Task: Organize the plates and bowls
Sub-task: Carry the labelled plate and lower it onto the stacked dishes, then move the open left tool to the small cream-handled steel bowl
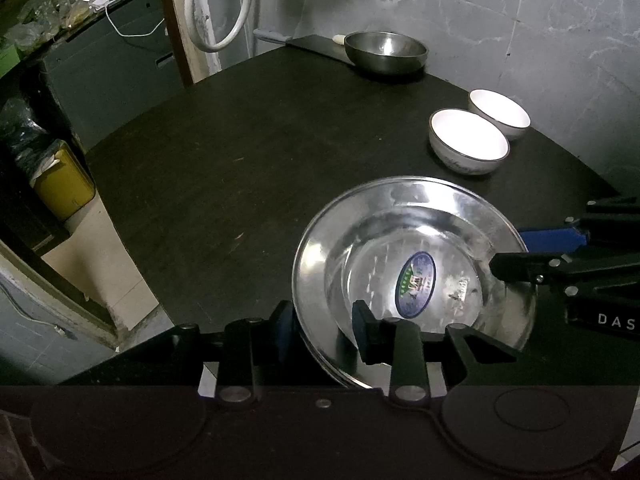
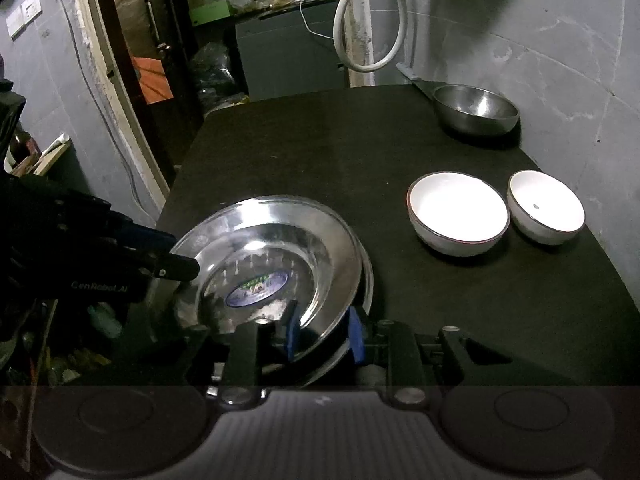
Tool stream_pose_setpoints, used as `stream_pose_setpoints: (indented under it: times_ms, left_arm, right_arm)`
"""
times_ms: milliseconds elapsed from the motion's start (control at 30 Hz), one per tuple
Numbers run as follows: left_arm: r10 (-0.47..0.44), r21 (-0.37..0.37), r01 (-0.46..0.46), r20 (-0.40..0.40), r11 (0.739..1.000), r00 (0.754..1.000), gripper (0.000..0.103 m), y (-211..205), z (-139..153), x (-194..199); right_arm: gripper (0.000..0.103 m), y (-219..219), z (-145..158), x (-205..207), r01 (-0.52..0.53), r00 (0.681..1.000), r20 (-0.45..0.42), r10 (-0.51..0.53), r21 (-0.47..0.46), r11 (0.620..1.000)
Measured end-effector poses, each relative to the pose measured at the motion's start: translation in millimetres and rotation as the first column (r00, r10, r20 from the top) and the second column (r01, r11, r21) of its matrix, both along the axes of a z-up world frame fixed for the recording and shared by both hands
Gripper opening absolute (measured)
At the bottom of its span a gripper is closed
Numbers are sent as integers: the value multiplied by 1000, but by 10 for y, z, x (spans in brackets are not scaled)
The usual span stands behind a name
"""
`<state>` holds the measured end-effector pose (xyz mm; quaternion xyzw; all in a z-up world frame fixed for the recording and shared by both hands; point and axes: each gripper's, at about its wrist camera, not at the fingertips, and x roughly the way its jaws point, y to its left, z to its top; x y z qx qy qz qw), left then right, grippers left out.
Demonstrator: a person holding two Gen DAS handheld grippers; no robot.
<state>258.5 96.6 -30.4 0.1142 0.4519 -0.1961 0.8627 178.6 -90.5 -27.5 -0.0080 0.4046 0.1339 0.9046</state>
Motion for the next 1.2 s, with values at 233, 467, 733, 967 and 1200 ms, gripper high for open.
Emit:
stream_pose_setpoints:
  times_ms: [233, 467, 733, 967, 1200]
  left_arm:
    - [7, -12, -7, 2, 1000, 1000, 38, 24, 18, -5]
    - [32, -22, -31, 62, 999, 998, 83, 1, 102, 63]
    - [100, -85, -83, 228, 993, 968, 102, -288, 318, 533]
    - [194, -250, -138, 215, 958, 957, 102, -696, 386, 1414]
    - [186, -251, -129, 218, 959, 958, 102, -1207, 273, 2272]
  right_arm:
    - [32, -19, -10, -25, -1, 1000, 13, 1, -24, 1000]
    - [57, -138, 34, -26, 23, 999, 46, -22, -22, 999]
    - [99, -582, 205, 368, 113, 981, 156, -112, -1, 994]
    - [101, -930, 256, 1080, 235, 949, 204, -240, 51, 971]
    - [101, -1190, 92, 1780, 324, 918, 200, -342, 119, 939]
